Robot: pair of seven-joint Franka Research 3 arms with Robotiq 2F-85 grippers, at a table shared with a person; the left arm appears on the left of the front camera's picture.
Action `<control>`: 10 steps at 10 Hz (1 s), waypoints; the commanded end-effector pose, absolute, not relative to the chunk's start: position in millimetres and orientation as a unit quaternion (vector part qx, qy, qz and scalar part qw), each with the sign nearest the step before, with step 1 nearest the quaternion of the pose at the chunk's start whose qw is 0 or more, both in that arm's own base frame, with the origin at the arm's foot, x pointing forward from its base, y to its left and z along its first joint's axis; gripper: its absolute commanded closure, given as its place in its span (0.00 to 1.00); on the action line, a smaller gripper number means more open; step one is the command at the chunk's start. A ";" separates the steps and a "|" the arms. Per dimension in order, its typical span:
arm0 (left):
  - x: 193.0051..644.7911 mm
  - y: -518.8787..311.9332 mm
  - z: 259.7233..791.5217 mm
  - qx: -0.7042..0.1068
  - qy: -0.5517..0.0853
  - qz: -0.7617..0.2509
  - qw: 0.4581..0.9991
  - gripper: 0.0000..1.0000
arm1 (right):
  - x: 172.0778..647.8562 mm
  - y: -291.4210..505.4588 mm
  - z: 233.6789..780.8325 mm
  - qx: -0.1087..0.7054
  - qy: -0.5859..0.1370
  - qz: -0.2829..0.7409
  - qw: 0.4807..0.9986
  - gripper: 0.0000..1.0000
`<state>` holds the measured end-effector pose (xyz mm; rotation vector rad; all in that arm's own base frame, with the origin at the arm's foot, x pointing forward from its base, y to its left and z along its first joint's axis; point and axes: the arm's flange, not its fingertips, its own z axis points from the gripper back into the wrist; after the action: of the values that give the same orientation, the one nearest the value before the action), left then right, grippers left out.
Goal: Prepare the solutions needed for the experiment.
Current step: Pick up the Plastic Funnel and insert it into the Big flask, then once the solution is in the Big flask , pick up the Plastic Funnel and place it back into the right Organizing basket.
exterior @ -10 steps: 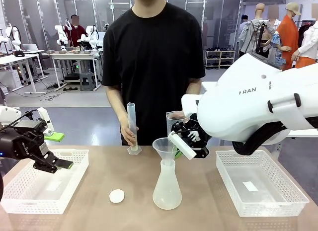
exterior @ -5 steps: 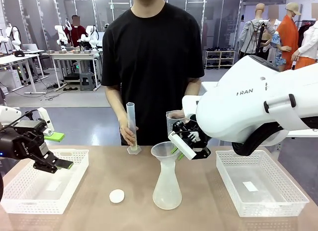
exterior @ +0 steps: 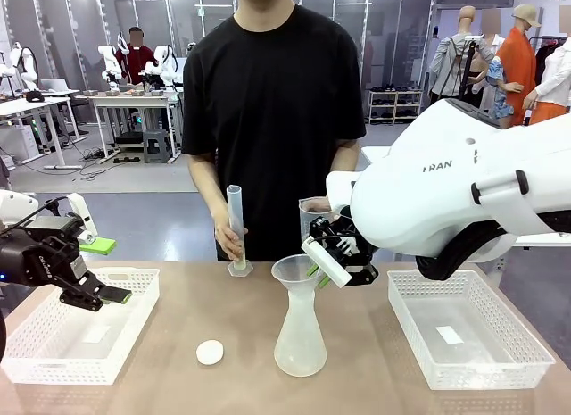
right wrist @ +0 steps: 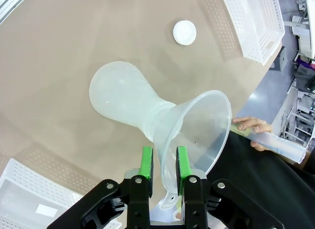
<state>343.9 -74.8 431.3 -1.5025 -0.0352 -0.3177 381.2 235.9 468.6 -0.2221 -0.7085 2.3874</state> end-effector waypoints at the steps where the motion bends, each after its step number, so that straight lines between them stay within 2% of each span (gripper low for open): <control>1: 343.4 -75.4 435.3 -0.680 -0.018 -0.144 0.719 0.00 | 381.4 235.0 468.3 -0.081 -0.272 0.905 0.316 0.78; 8: 343.4 -75.4 435.3 -0.680 -0.018 -0.144 0.719 0.00 | 381.4 235.0 468.3 -0.081 -0.272 0.905 0.316 0.78; 9: 343.4 -75.4 435.3 -0.680 -0.018 -0.144 0.719 0.00 | 381.4 235.7 468.6 -0.085 -0.269 0.906 0.316 0.74; 10: 343.4 -75.4 435.3 -0.680 -0.018 -0.144 0.719 0.00 | 358.6 249.4 486.7 -0.120 -0.245 0.914 0.300 0.74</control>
<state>343.9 -74.8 431.2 -1.5025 -0.0351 -0.3176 376.5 240.8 473.4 -0.2540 -0.6971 2.4094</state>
